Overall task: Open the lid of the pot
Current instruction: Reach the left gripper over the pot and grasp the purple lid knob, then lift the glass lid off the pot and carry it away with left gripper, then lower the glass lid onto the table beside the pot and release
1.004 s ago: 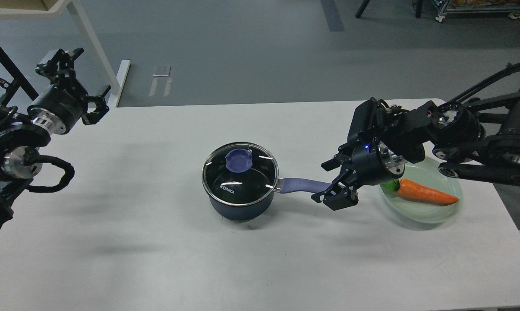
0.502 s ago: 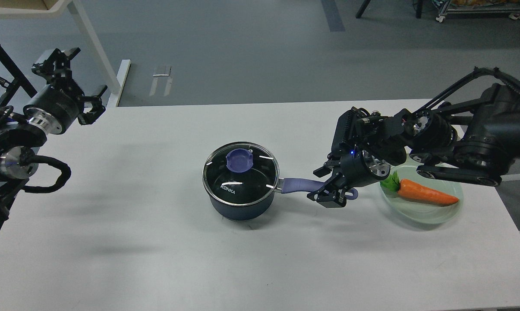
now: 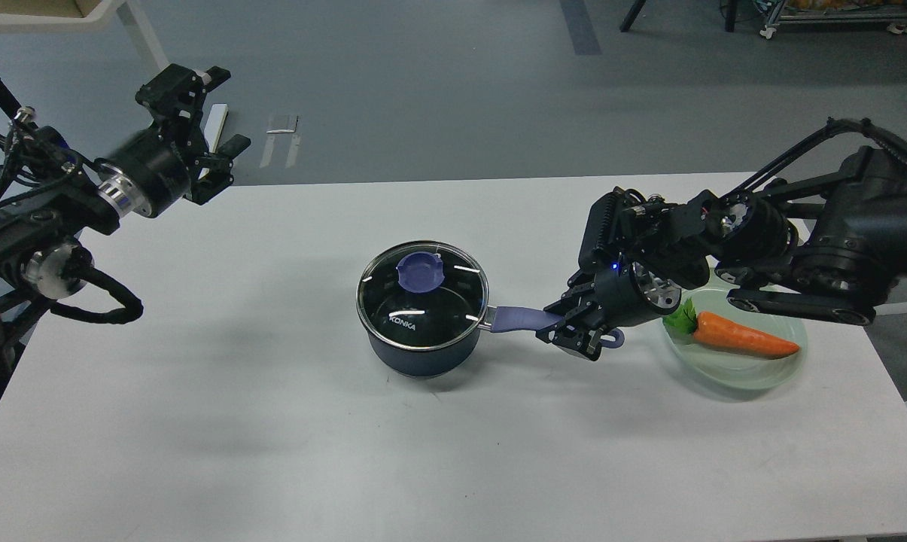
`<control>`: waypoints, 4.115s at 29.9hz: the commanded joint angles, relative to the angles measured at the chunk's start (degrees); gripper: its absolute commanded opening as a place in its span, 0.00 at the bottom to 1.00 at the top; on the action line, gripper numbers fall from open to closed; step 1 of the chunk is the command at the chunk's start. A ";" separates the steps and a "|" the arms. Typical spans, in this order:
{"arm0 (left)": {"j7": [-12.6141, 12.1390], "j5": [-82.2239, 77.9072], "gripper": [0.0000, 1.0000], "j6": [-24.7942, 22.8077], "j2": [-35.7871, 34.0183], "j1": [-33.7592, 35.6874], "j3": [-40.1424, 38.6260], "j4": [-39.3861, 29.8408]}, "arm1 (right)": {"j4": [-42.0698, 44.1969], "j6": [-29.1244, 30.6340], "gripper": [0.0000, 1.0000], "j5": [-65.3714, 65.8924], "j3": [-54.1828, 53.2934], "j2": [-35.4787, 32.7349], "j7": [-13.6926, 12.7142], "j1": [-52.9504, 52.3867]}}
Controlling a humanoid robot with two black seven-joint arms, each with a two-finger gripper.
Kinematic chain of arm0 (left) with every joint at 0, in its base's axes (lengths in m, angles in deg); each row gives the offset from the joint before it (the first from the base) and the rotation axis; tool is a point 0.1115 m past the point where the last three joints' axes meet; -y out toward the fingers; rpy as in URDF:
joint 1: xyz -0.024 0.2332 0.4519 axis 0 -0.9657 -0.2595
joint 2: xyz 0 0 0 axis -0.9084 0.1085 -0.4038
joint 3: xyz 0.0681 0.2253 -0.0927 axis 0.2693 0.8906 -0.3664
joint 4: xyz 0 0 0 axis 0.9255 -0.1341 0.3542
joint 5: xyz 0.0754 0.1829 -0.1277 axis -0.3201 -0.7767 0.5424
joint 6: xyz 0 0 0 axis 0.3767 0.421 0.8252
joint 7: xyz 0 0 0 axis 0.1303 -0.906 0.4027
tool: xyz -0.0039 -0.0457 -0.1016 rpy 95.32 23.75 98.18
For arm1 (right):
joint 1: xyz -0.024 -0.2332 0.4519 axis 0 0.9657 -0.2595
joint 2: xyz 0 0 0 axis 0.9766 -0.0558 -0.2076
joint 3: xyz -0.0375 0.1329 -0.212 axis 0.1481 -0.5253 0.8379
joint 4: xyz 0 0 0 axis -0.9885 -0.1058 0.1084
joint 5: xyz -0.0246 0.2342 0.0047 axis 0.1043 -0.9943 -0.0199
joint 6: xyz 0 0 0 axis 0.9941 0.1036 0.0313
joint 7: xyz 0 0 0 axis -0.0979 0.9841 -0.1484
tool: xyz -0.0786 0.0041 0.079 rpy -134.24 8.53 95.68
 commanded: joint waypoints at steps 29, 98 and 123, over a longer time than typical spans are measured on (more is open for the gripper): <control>-0.35 -82.31 0.99 22.50 4.52 4.78 16.48 -15.91 | -0.11 -0.01 0.22 -0.46 -0.10 -0.43 0.42 0.09; 7.11 -73.17 0.41 35.95 -14.47 -7.16 22.28 -3.00 | 0.16 0.61 0.24 -0.29 0.07 -0.95 0.42 0.09; 7.17 -72.99 0.77 40.97 -11.65 -12.53 25.53 4.84 | 0.25 0.61 0.42 -0.46 0.34 -1.04 0.42 0.09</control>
